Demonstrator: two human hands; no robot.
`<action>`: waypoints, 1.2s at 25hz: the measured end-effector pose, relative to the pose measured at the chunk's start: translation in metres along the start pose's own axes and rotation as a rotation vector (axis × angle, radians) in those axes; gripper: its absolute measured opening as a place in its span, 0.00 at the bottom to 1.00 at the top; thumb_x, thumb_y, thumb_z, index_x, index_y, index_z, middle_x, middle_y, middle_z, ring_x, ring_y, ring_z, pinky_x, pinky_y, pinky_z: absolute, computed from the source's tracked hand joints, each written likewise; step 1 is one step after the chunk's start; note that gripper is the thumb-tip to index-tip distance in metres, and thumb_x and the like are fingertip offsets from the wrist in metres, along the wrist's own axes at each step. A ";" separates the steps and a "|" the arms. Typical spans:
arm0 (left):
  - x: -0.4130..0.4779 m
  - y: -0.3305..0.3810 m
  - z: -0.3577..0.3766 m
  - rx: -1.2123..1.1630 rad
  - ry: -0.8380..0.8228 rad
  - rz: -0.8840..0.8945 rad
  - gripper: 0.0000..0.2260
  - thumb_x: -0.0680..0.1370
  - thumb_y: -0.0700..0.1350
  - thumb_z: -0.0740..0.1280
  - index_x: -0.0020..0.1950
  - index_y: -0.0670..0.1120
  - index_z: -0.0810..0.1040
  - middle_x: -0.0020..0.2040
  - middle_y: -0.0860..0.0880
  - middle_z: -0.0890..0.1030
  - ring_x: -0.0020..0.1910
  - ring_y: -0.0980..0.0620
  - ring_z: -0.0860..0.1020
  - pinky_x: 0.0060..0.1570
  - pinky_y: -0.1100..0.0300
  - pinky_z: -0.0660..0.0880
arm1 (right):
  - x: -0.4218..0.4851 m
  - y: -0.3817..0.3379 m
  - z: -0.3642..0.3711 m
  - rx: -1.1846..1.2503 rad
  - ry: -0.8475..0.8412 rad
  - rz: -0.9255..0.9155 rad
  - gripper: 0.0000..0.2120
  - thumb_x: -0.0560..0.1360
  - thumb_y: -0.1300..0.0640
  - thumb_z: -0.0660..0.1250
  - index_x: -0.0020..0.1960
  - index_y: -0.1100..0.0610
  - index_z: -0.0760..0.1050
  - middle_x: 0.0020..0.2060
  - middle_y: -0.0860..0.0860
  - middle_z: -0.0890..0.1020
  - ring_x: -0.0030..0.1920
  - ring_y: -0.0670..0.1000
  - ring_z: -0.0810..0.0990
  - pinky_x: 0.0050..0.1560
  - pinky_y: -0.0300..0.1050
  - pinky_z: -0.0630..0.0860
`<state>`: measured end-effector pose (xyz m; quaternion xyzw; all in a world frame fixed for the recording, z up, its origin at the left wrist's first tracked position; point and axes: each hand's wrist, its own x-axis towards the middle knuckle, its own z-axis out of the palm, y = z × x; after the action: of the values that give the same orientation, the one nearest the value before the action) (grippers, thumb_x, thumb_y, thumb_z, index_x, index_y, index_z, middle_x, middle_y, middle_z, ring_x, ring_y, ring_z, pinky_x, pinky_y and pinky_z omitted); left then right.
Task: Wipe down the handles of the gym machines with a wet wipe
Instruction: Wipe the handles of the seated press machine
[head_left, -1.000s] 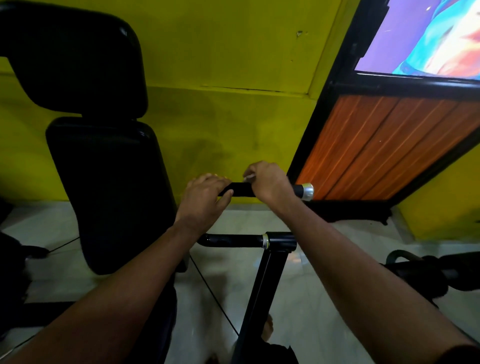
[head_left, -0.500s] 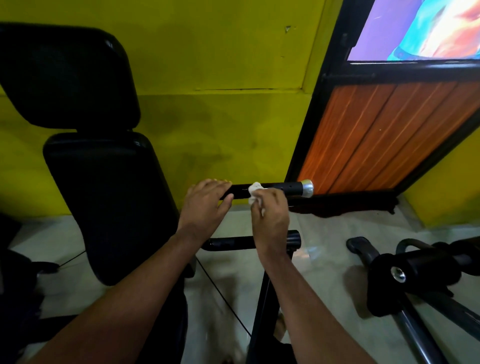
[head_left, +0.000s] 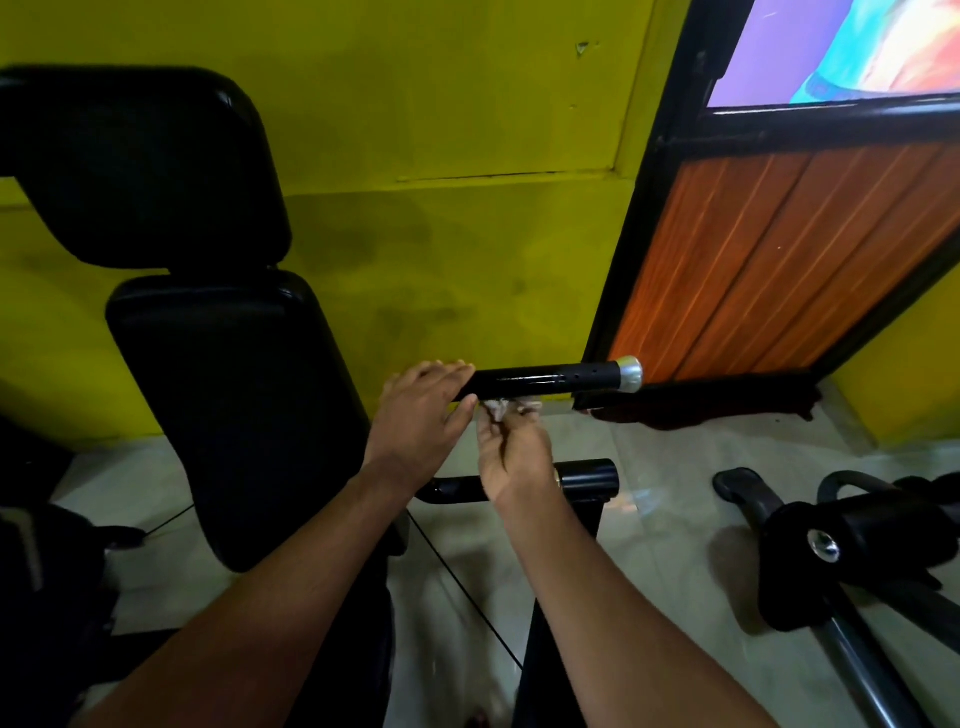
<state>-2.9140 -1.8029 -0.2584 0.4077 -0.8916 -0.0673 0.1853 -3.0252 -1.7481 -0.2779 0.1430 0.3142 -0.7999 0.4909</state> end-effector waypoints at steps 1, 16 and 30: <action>0.000 0.000 0.001 0.004 0.001 0.005 0.21 0.80 0.55 0.59 0.68 0.47 0.77 0.65 0.49 0.79 0.65 0.45 0.75 0.61 0.46 0.73 | 0.002 -0.003 -0.002 0.001 -0.004 0.002 0.12 0.81 0.71 0.54 0.48 0.58 0.73 0.40 0.55 0.80 0.40 0.49 0.79 0.46 0.40 0.78; -0.006 0.006 0.010 0.072 0.101 -0.002 0.17 0.79 0.49 0.68 0.67 0.48 0.77 0.65 0.49 0.80 0.65 0.45 0.75 0.62 0.45 0.70 | -0.013 -0.004 -0.018 -0.561 0.226 -0.660 0.10 0.73 0.67 0.72 0.53 0.63 0.78 0.46 0.54 0.83 0.46 0.48 0.82 0.45 0.35 0.77; 0.002 0.015 0.011 0.049 0.090 -0.003 0.15 0.81 0.51 0.65 0.67 0.49 0.77 0.64 0.50 0.80 0.66 0.46 0.74 0.67 0.44 0.65 | 0.003 -0.058 -0.015 -1.676 -0.127 -1.339 0.09 0.77 0.64 0.65 0.54 0.59 0.82 0.50 0.54 0.81 0.51 0.56 0.76 0.52 0.43 0.70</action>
<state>-2.9297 -1.7949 -0.2643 0.4163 -0.8830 -0.0274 0.2150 -3.0785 -1.7223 -0.2697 -0.4821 0.7511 -0.4419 -0.0900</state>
